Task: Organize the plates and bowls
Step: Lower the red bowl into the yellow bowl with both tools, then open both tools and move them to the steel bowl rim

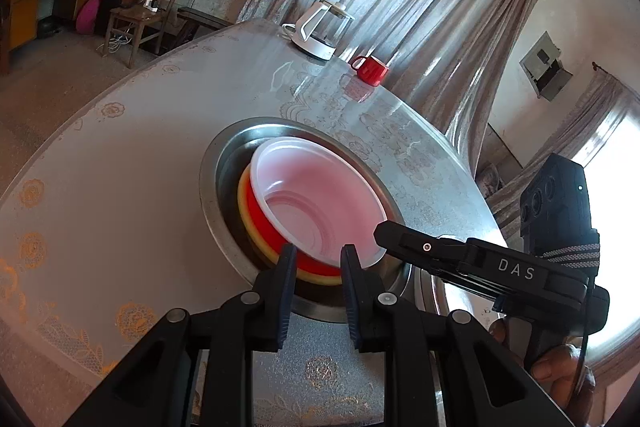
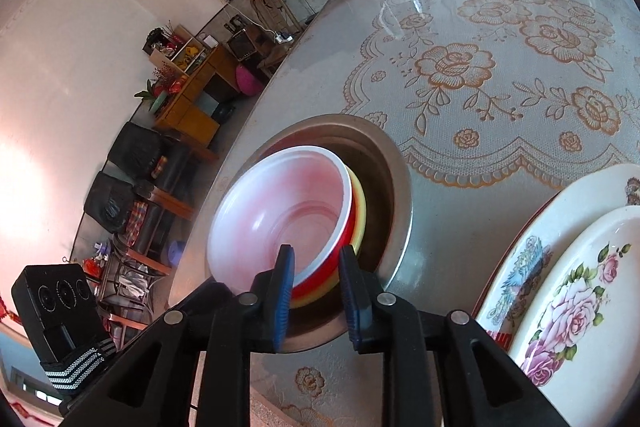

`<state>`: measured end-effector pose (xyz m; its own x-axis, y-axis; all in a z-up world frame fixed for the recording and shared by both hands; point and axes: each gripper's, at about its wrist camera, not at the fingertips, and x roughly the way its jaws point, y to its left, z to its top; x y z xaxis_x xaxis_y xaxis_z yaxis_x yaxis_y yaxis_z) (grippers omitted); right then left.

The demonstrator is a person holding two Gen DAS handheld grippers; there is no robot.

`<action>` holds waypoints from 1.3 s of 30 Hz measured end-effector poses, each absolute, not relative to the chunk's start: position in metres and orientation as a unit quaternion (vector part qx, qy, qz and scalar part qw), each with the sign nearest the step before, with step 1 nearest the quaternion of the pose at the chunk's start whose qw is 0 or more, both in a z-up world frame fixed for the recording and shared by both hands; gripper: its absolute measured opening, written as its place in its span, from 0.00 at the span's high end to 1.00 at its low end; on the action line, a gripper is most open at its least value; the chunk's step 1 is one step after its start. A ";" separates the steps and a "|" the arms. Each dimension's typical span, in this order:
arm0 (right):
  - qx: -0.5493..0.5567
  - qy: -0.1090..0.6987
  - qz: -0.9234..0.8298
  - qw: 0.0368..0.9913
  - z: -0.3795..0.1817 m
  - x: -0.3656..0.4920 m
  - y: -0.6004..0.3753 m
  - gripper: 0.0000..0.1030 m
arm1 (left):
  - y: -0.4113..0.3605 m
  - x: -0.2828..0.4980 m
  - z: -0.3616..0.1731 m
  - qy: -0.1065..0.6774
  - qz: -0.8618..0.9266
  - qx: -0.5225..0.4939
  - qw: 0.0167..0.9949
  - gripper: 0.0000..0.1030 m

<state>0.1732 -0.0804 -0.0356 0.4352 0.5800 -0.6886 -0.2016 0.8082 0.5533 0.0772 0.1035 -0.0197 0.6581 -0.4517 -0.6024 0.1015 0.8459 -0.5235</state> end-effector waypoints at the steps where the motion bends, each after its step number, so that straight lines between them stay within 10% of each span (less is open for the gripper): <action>1: 0.191 0.472 0.234 0.828 -0.035 0.172 -0.080 0.78 | 0.104 0.077 -0.019 0.380 -0.158 -0.230 0.882 0.79; 39: 0.153 0.430 0.238 0.857 -0.028 0.156 -0.086 0.76 | 0.106 0.065 -0.013 0.365 -0.107 -0.171 0.909 0.74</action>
